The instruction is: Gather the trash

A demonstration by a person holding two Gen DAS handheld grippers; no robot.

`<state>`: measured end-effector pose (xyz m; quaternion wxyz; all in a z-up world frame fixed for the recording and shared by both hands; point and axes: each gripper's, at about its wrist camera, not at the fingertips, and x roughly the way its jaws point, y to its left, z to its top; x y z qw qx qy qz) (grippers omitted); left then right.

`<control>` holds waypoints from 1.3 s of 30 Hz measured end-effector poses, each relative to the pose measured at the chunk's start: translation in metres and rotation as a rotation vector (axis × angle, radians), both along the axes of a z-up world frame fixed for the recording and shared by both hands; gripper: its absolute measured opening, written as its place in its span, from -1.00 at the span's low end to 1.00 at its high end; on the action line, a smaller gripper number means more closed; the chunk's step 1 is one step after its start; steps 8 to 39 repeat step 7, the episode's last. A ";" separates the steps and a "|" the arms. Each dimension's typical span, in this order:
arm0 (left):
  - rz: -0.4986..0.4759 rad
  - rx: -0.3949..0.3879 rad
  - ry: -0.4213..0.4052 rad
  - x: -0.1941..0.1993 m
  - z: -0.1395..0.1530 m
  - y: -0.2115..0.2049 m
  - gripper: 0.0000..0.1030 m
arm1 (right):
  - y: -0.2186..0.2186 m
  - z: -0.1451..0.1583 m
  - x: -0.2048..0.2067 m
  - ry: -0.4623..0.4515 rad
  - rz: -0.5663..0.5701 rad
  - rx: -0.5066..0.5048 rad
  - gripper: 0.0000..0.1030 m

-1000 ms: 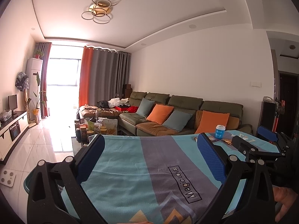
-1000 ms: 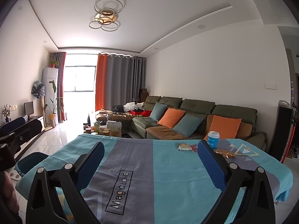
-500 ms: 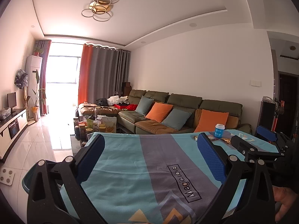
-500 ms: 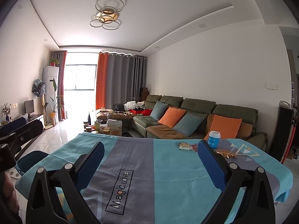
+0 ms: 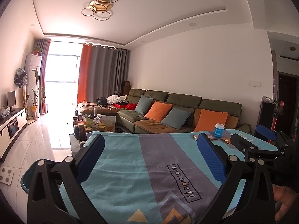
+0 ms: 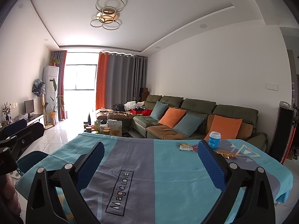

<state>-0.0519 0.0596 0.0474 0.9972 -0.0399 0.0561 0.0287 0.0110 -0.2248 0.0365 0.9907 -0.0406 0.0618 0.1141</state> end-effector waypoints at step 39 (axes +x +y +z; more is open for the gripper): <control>-0.001 0.003 0.021 0.009 0.000 0.002 0.89 | -0.005 0.001 0.008 -0.020 -0.026 0.001 0.87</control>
